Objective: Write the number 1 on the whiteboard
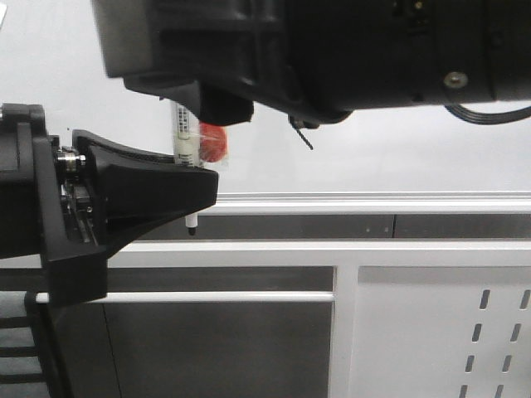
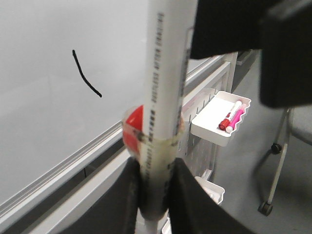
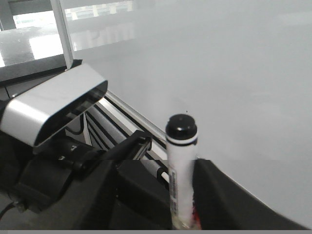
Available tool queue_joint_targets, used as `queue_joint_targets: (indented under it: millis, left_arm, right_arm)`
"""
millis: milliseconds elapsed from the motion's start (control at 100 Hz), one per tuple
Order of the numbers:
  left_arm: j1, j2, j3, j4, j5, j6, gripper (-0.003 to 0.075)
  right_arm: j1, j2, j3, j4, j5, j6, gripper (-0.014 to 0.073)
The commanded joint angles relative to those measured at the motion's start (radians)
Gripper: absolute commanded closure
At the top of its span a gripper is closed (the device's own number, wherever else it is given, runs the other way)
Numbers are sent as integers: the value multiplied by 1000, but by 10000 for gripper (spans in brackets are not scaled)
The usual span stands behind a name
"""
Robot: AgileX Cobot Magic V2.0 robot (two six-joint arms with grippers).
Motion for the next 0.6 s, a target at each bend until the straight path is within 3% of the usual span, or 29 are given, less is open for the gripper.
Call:
queue_joint_targets:
  millis: [0, 590]
  left_arm:
    - [-4, -22, -21, 2, -215, -7, 738]
    - [-4, -22, -49, 36, -215, -7, 738]
  right_arm:
    - [-4, -14, -33, -27, -100, -2, 267]
    - [-24, 61, -33, -17, -179, -4, 270]
